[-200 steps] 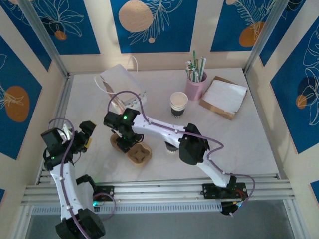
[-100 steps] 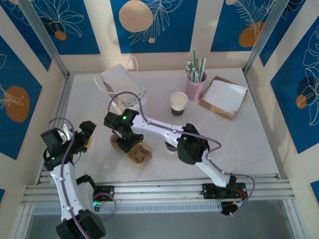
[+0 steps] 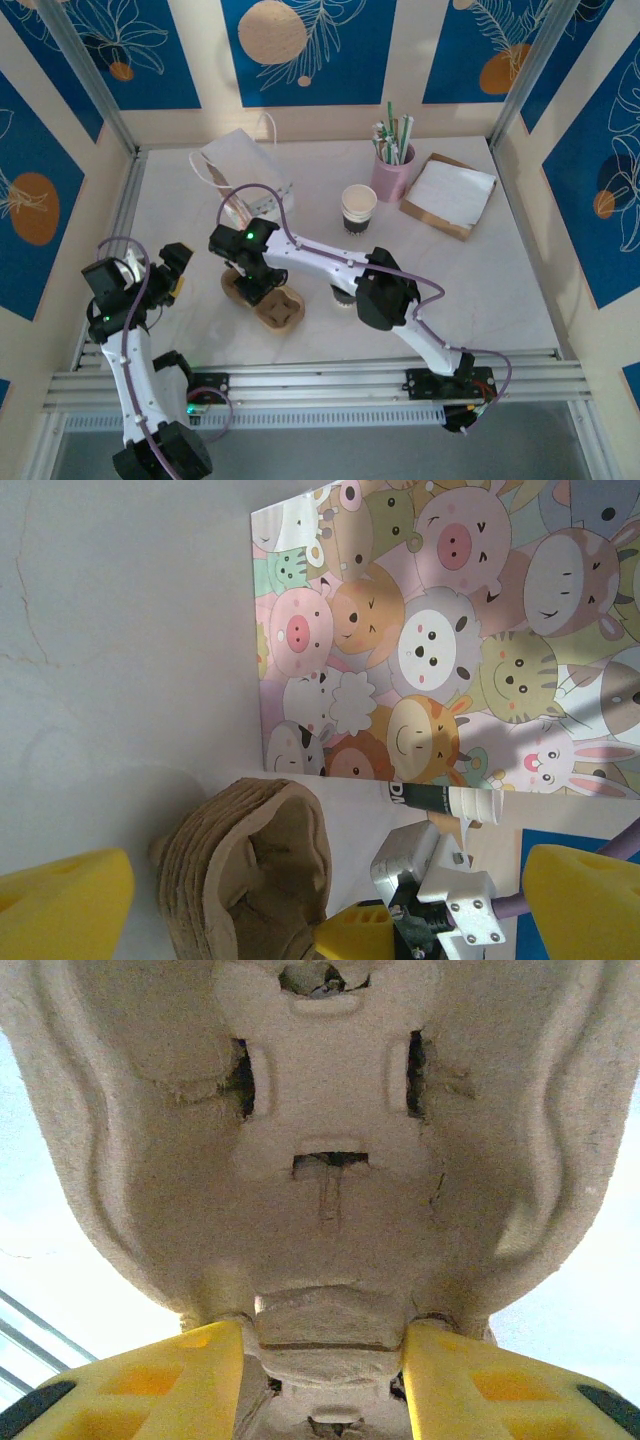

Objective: Pack the takeout coffee

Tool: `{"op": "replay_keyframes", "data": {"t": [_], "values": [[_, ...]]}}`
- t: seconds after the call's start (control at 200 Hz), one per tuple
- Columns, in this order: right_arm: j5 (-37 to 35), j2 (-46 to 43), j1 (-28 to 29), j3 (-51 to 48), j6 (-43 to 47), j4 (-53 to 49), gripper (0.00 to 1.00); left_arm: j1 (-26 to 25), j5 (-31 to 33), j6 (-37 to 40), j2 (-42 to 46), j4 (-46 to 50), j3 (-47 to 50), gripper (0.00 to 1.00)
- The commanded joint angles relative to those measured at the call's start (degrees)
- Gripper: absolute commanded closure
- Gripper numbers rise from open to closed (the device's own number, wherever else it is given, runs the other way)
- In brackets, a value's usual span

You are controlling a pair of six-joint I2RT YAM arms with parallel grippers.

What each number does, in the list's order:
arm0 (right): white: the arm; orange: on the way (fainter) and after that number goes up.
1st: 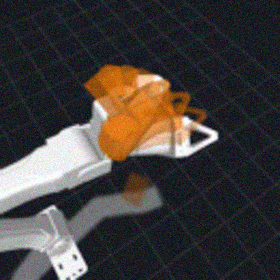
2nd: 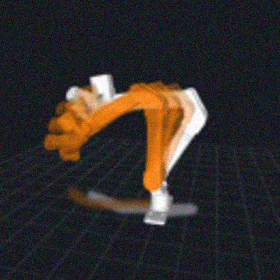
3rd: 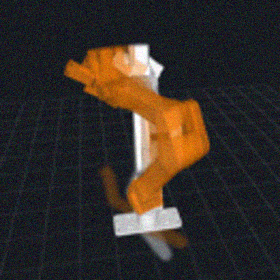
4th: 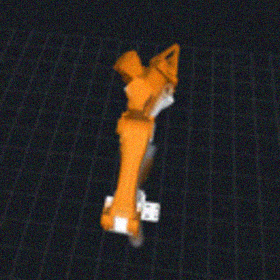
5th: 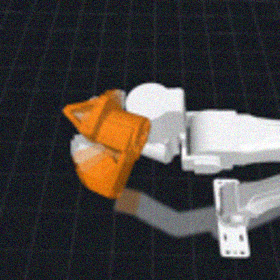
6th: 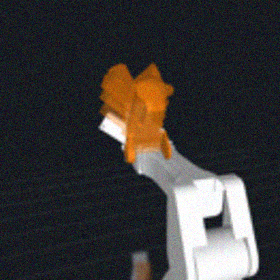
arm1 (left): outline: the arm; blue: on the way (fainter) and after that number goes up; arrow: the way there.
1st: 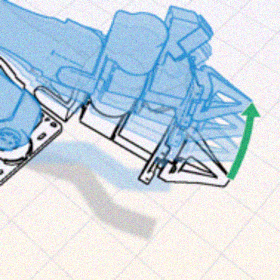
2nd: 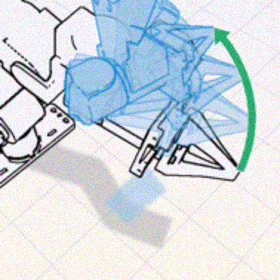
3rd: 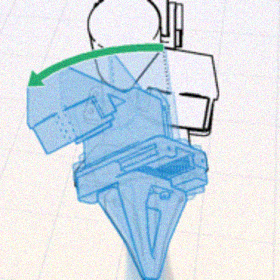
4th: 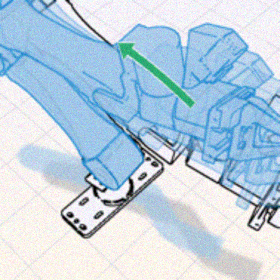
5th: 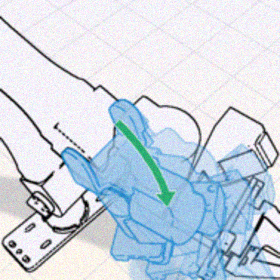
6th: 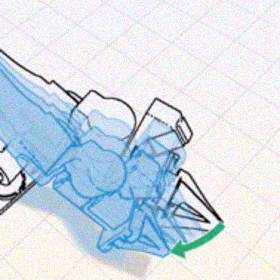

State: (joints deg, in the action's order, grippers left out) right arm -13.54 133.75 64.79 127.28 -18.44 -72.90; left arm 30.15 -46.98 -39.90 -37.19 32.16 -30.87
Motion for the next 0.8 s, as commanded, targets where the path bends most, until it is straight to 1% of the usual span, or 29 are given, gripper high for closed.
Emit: {"op": "replay_keyframes", "data": {"t": [0.0,0.45,0.58,0.64,0.74,0.795], "values": [[0.4,-0.3,-0.1,1.9,0.1,-1.2,0.54,0.6,-1.4,1.7,0.5,0.1,-0.4,0.00],[0.5,-1.6,0.0,2.2,0.2,-1.4,0.56,0.7,-1.3,1.8,0.4,0.0,-0.4,0.00],[0.9,-1.2,-0.1,1.7,0.2,-0.9,0.51,0.6,-1.4,1.7,0.3,0.0,-0.4,0.00],[0.9,-0.9,-0.2,1.6,0.2,-0.9,0.45,0.6,-1.5,1.7,0.4,0.1,-0.4,0.00],[1.1,-0.4,-0.3,1.2,0.1,-0.8,0.45,0.6,-1.5,1.7,0.5,0.0,-0.4,0.00],[1.1,-0.3,-0.4,0.9,0.1,-0.5,0.47,0.6,-1.5,1.7,0.5,0.0,-0.4,0.00]]}}
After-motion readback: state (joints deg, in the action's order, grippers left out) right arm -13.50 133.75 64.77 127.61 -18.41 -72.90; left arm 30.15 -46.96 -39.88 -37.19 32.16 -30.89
